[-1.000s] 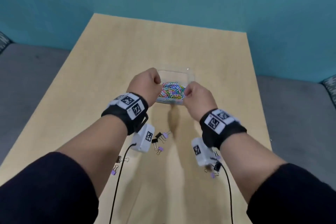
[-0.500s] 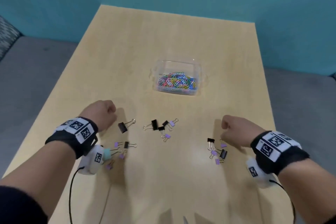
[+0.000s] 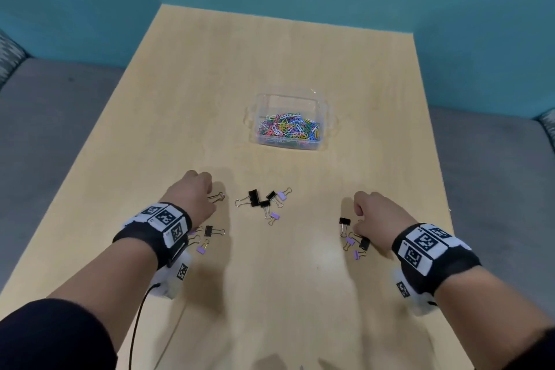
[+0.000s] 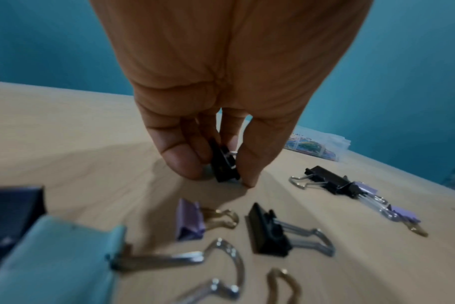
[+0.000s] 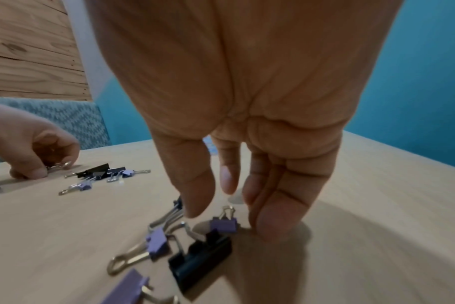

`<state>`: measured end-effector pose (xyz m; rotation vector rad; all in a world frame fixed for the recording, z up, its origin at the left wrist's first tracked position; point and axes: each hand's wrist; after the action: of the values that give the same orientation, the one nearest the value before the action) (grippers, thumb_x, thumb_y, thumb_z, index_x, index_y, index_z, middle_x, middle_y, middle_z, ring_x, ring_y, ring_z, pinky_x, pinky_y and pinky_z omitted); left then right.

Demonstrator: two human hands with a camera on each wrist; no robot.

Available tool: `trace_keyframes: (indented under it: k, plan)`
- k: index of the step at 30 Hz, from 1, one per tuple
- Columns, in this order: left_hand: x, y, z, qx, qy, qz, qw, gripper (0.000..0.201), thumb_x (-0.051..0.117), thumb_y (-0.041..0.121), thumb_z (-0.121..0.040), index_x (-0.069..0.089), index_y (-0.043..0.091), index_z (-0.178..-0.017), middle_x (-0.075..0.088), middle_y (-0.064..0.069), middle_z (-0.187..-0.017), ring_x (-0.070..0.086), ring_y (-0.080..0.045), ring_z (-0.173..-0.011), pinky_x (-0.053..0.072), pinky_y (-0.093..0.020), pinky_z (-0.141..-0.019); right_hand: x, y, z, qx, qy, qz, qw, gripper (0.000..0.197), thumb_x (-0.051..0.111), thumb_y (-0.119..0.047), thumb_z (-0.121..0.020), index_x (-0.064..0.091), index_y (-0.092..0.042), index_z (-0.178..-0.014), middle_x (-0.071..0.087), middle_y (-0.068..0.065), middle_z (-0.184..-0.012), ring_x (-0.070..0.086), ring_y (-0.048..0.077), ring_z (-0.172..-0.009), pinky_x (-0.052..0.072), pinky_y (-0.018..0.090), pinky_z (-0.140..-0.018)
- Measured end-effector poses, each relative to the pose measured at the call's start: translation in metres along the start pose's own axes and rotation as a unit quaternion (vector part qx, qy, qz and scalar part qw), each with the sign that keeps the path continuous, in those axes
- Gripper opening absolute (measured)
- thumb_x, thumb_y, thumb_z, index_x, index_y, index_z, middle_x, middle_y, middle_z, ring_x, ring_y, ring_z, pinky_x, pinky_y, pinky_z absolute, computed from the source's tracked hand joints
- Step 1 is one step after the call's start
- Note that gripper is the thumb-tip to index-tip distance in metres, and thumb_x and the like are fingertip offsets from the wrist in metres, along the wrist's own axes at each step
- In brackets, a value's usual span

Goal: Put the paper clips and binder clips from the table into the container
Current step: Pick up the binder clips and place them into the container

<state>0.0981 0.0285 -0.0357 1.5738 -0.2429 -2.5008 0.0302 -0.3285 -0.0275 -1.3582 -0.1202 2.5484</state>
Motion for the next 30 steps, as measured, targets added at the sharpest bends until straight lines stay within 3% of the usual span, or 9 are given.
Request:
trace_keyframes:
  k: [8, 10, 13, 15, 18, 21, 25, 27, 30]
  plan:
    - [-0.011, -0.013, 0.019, -0.06, 0.05, 0.169, 0.982, 0.025, 0.065, 0.03, -0.08, 0.053, 0.009, -0.075, 0.064, -0.008, -0.068, 0.056, -0.024, -0.055, 0.043, -0.029, -0.05, 0.008, 0.0, 0.009, 0.022, -0.003, -0.039, 0.999, 0.018, 0.052, -0.004, -0.078, 0.044, -0.02, -0.083, 0.055, 0.003, -0.084, 0.053, 0.02, -0.072, 0.04, 0.028, -0.056]
    - [-0.018, -0.027, 0.024, -0.099, 0.067, 0.294, 0.948, 0.024, 0.066, 0.02, -0.081, 0.05, 0.003, -0.077, 0.068, -0.016, -0.067, 0.058, -0.025, -0.052, 0.05, -0.036, -0.054, 0.007, -0.001, 0.011, 0.033, 0.009, -0.061, 0.998, 0.018, 0.05, -0.004, -0.076, 0.046, -0.019, -0.085, 0.057, 0.003, -0.082, 0.055, 0.021, -0.072, 0.043, 0.03, -0.056]
    - [-0.025, -0.046, 0.037, -0.143, 0.084, 0.48, 0.861, 0.015, 0.057, -0.005, -0.081, 0.045, 0.004, -0.082, 0.065, -0.033, -0.077, 0.062, -0.032, -0.058, 0.055, -0.051, -0.066, 0.007, 0.002, 0.014, 0.057, 0.045, -0.103, 0.992, 0.014, 0.05, -0.008, -0.077, 0.051, -0.02, -0.083, 0.061, 0.002, -0.079, 0.059, 0.022, -0.071, 0.051, 0.035, -0.062]
    - [-0.028, -0.059, 0.047, -0.158, 0.088, 0.508, 0.842, 0.02, 0.051, -0.011, -0.08, 0.048, 0.003, -0.094, 0.063, -0.031, -0.078, 0.062, -0.034, -0.06, 0.055, -0.052, -0.066, 0.007, 0.005, 0.015, 0.063, 0.059, -0.111, 0.99, 0.015, 0.05, -0.008, -0.076, 0.055, -0.021, -0.079, 0.063, 0.001, -0.078, 0.059, 0.02, -0.071, 0.054, 0.038, -0.066]
    - [-0.021, -0.08, 0.061, -0.125, 0.077, 0.396, 0.906, 0.023, 0.048, 0.002, -0.084, 0.058, 0.015, -0.1, 0.064, -0.018, -0.074, 0.056, -0.027, -0.057, 0.053, -0.045, -0.062, 0.01, 0.008, 0.017, 0.098, 0.075, -0.211, 0.97, 0.018, 0.048, -0.004, -0.077, 0.061, -0.016, -0.075, 0.066, 0.006, -0.071, 0.065, 0.023, -0.063, 0.055, 0.038, -0.063]
    - [-0.013, -0.088, 0.073, -0.07, 0.046, 0.163, 0.983, 0.009, 0.055, 0.03, -0.088, 0.056, 0.03, -0.097, 0.063, 0.002, -0.075, 0.059, -0.017, -0.064, 0.044, -0.031, -0.057, 0.014, 0.012, 0.021, 0.145, 0.093, -0.406, 0.897, 0.013, 0.047, 0.003, -0.084, 0.059, 0.002, -0.081, 0.063, 0.018, -0.07, 0.059, 0.029, -0.057, 0.048, 0.037, -0.054]
    - [-0.001, -0.094, 0.077, -0.029, 0.014, 0.014, 0.999, 0.032, 0.06, 0.044, -0.083, 0.052, 0.036, -0.113, 0.052, 0.008, -0.089, 0.055, -0.017, -0.08, 0.042, -0.031, -0.067, 0.017, 0.017, 0.033, 0.148, 0.093, -0.514, 0.84, 0.018, 0.047, 0.012, -0.085, 0.059, 0.003, -0.095, 0.059, 0.02, -0.076, 0.051, 0.024, -0.058, 0.043, 0.034, -0.055]
    - [0.004, -0.097, 0.075, -0.024, 0.006, 0.008, 1.0, 0.031, 0.06, 0.045, -0.082, 0.052, 0.038, -0.112, 0.048, 0.008, -0.091, 0.055, -0.018, -0.079, 0.044, -0.031, -0.068, 0.021, 0.021, 0.036, 0.135, 0.095, -0.497, 0.852, 0.022, 0.046, 0.008, -0.086, 0.06, -0.002, -0.1, 0.057, 0.015, -0.078, 0.053, 0.024, -0.06, 0.049, 0.037, -0.06]
    - [0.009, -0.094, 0.072, -0.007, 0.014, 0.012, 1.0, 0.021, 0.063, 0.038, -0.082, 0.054, 0.035, -0.101, 0.044, 0.007, -0.091, 0.055, -0.019, -0.074, 0.044, -0.031, -0.065, 0.027, 0.019, 0.039, 0.089, 0.104, -0.357, 0.924, 0.017, 0.052, -0.009, -0.087, 0.06, -0.019, -0.097, 0.057, 0.003, -0.074, 0.056, 0.021, -0.062, 0.05, 0.036, -0.062]
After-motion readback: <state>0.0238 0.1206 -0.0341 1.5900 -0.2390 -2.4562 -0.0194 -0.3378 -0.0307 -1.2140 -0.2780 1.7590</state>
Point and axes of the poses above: each hand's wrist, its own z-axis away from the middle knuckle, its own x-axis out of the palm, y = z × x
